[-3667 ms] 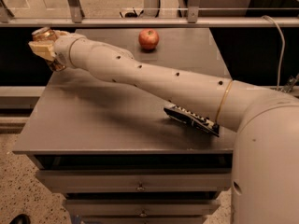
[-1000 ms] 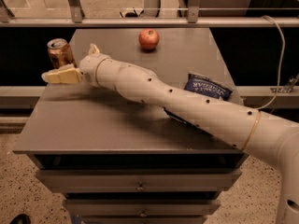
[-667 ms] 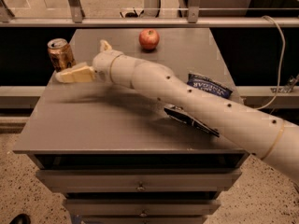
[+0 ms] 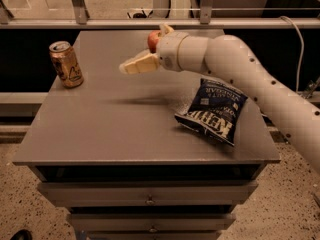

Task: Place orange can upright

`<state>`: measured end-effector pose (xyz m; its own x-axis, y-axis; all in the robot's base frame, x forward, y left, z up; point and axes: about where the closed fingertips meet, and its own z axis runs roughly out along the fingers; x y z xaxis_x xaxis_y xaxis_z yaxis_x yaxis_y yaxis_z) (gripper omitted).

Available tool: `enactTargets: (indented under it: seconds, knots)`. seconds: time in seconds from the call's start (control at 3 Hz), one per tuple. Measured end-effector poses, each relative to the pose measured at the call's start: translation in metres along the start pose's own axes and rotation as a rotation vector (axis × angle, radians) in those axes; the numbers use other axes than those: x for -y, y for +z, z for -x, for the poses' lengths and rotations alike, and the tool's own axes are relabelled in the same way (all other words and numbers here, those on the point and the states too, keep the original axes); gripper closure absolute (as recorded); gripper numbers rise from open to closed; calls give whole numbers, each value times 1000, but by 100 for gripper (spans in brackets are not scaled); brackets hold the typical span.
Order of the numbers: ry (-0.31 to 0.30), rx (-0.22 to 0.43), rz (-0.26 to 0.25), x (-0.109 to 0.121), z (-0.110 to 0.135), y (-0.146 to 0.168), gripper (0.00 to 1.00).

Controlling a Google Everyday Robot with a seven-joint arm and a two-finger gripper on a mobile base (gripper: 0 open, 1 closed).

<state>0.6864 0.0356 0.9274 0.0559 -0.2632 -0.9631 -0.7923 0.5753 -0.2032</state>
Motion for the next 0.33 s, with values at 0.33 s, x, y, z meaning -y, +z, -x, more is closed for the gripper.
enactTargets:
  seconds: [0.33]
  knots:
    - [-9, -24, 13, 7, -1, -8, 0]
